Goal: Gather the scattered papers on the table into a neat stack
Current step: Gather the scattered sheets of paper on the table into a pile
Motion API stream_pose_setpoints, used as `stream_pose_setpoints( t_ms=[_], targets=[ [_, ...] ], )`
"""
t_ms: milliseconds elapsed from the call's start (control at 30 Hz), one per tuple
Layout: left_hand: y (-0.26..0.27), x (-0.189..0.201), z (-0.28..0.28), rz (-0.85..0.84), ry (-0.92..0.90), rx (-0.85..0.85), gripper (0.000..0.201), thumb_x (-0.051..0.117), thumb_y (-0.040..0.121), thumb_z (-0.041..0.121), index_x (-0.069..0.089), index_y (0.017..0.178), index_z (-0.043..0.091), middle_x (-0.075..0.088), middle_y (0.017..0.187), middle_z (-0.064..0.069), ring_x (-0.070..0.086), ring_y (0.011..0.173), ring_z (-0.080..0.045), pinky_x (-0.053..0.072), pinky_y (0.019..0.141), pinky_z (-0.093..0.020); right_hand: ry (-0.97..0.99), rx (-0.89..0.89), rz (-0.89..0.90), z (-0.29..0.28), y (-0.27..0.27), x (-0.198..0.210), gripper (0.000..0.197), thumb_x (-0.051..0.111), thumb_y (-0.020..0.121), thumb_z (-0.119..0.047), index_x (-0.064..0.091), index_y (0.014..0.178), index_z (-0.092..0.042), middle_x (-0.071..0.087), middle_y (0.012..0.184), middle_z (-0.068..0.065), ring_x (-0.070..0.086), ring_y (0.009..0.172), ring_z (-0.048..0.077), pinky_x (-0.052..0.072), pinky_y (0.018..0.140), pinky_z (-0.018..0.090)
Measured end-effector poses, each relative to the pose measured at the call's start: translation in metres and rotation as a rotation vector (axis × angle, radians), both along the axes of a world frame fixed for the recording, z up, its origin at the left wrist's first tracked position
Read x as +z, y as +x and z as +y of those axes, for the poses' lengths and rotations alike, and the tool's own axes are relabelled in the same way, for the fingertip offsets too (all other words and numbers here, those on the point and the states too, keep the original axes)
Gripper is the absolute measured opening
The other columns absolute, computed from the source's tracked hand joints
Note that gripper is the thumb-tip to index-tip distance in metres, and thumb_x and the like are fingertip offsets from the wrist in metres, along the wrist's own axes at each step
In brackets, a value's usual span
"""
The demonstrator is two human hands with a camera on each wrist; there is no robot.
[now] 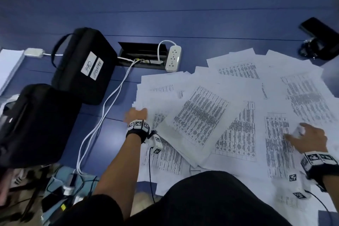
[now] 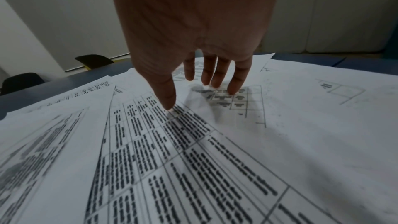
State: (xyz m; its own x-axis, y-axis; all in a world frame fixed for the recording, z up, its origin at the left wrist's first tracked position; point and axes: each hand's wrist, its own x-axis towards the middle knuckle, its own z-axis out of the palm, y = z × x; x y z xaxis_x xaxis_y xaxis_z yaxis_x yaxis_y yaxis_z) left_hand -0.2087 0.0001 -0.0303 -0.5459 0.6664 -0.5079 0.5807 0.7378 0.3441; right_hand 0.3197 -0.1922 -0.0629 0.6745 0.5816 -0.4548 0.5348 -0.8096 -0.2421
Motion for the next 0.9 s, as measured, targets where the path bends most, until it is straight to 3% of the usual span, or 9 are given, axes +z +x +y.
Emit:
stream_pose_setpoints(
  t_ms=[67, 133, 267, 400, 500, 600, 700, 800, 900],
  targets=[
    [-0.007, 0.003, -0.005, 0.165, -0.141, 0.019, 0.071, 0.061, 0.081, 0.04, 0.038, 0.14, 0.008, 0.036, 0.145, -0.016, 0.035, 0.134, -0.034, 0.032, 0.107, -0.043, 0.005, -0.039, 0.031, -0.001, 0.001, 0.001, 0.08, 0.08, 0.068, -0.045, 0.048, 0.134, -0.011, 0.051, 0.131, 0.03, 0.051, 0.118, 0.047, 0.039, 0.104, 0.058],
    [-0.006, 0.002, -0.012, 0.225, -0.217, -0.055, 0.066, 0.062, 0.079, 0.038, 0.041, 0.136, 0.011, 0.038, 0.141, -0.015, 0.037, 0.131, -0.036, 0.034, 0.107, -0.044, 0.016, -0.032, 0.046, 0.002, -0.013, 0.01, 0.074, 0.076, 0.073, -0.043, 0.048, 0.132, -0.009, 0.051, 0.129, 0.029, 0.051, 0.117, 0.044, 0.038, 0.105, 0.055],
    [0.003, -0.011, -0.016, 0.071, -0.142, -0.007, 0.082, 0.075, 0.067, 0.035, 0.038, 0.132, 0.001, 0.047, 0.135, -0.02, 0.052, 0.119, -0.036, 0.046, 0.098, -0.045, 0.011, 0.025, 0.099, 0.016, -0.056, 0.02, 0.096, 0.07, 0.066, -0.068, 0.046, 0.134, -0.004, 0.041, 0.138, 0.027, 0.043, 0.125, 0.041, 0.033, 0.107, 0.052],
    [0.005, -0.019, -0.025, -0.033, -0.143, -0.06, 0.082, 0.085, 0.06, 0.045, 0.053, 0.12, -0.002, 0.063, 0.116, -0.018, 0.062, 0.101, -0.033, 0.049, 0.077, -0.034, 0.022, 0.095, 0.184, 0.03, -0.1, 0.028, 0.099, 0.077, 0.072, -0.053, 0.028, 0.146, -0.007, 0.025, 0.149, 0.025, 0.028, 0.138, 0.042, 0.03, 0.11, 0.053],
    [0.013, -0.013, -0.037, 0.045, -0.179, -0.177, 0.077, 0.081, 0.062, 0.051, 0.058, 0.118, 0.003, 0.06, 0.122, -0.017, 0.059, 0.108, -0.036, 0.049, 0.092, -0.041, 0.031, 0.114, 0.269, 0.038, -0.119, 0.029, 0.103, 0.083, 0.069, -0.044, 0.027, 0.146, -0.006, 0.031, 0.146, 0.024, 0.035, 0.134, 0.039, 0.036, 0.107, 0.048],
    [0.018, -0.011, -0.041, 0.071, -0.154, -0.176, 0.074, 0.077, 0.073, 0.039, 0.048, 0.131, 0.003, 0.044, 0.138, -0.021, 0.049, 0.121, -0.04, 0.042, 0.104, -0.043, 0.074, 0.076, 0.351, 0.041, -0.128, 0.031, 0.102, 0.086, 0.065, -0.039, 0.032, 0.144, -0.006, 0.044, 0.142, 0.019, 0.045, 0.129, 0.037, 0.039, 0.107, 0.048],
    [0.026, -0.007, -0.042, -0.023, -0.103, -0.114, 0.075, 0.076, 0.076, 0.023, 0.036, 0.135, 0.0, 0.04, 0.14, -0.025, 0.047, 0.123, -0.04, 0.045, 0.1, -0.042, 0.108, 0.08, 0.463, 0.039, -0.136, 0.034, 0.084, 0.079, 0.076, -0.031, 0.035, 0.143, -0.006, 0.046, 0.145, 0.014, 0.045, 0.13, 0.036, 0.036, 0.109, 0.047],
    [0.027, -0.006, -0.044, -0.128, 0.005, 0.068, 0.081, 0.078, 0.073, 0.011, 0.027, 0.134, -0.002, 0.043, 0.135, -0.027, 0.049, 0.12, -0.04, 0.046, 0.098, -0.045, 0.136, 0.075, 0.442, 0.038, -0.139, 0.04, 0.077, 0.066, 0.089, -0.027, 0.024, 0.149, -0.005, 0.033, 0.153, 0.018, 0.035, 0.139, 0.037, 0.029, 0.112, 0.046],
    [0.023, -0.003, -0.042, -0.249, -0.001, 0.09, 0.08, 0.082, 0.071, 0.015, 0.038, 0.134, -0.005, 0.05, 0.134, -0.025, 0.054, 0.117, -0.037, 0.047, 0.096, -0.043, 0.181, -0.09, 0.378, 0.038, -0.134, 0.054, 0.068, 0.056, 0.096, -0.019, 0.018, 0.15, -0.004, 0.03, 0.151, 0.026, 0.036, 0.136, 0.044, 0.034, 0.108, 0.049]
  ],
)
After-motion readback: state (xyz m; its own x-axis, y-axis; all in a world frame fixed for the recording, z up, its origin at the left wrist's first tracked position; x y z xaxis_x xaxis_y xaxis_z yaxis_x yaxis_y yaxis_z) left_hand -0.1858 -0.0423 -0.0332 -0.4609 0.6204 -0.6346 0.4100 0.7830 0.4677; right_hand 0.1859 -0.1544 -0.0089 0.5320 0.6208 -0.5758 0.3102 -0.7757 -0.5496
